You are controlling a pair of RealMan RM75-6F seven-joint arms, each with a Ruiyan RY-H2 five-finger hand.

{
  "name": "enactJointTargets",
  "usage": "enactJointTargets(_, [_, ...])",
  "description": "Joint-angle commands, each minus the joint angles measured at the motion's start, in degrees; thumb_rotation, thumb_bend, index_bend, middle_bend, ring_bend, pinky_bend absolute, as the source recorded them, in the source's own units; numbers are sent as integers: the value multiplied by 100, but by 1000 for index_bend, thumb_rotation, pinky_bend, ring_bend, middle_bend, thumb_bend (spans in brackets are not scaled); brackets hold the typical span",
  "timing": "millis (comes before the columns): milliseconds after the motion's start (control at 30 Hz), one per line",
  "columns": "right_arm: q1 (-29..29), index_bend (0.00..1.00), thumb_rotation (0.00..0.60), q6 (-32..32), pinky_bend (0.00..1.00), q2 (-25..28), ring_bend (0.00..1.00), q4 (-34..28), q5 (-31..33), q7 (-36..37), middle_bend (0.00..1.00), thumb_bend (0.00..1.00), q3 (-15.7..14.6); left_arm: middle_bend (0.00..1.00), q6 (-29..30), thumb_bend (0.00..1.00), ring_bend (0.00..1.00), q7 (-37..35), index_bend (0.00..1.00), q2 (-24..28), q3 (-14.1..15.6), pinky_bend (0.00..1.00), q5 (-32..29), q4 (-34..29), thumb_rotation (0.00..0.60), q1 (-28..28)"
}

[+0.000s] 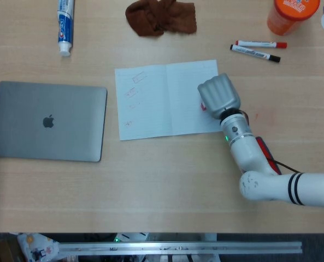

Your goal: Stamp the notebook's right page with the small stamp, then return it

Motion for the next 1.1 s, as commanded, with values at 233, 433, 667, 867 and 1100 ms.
enactJointTargets(233, [-32, 863, 600, 7, 538, 59, 573, -96, -30, 20, 681, 616, 60, 0, 5, 284, 100, -15, 0, 6, 1, 129, 0, 2, 600, 8])
enactJointTargets(433, [-111, 863, 600, 174, 538, 490, 573, -647, -115, 139, 680, 616, 179, 0, 5, 284, 100, 29, 0, 32, 7, 129, 17, -63, 600, 6])
enactJointTargets(667, [-120, 863, 600, 316, 538, 908, 574, -1131, -72, 178, 681, 616, 312, 0, 6, 284, 100, 120, 0, 53, 23, 129, 75, -154, 600, -11])
enactJointTargets(867, [-9, 863, 600, 309, 538, 939, 574, -1060, 82, 64, 680, 616, 351, 0, 17, 284, 100, 142, 0, 83, 22, 129, 75, -210, 600, -7])
enactJointTargets(1100, [167, 866, 600, 195, 538, 734, 577, -684, 242, -36, 684, 617, 385, 0, -42, 284, 100, 158, 0, 87, 12, 129, 26, -214, 600, -24])
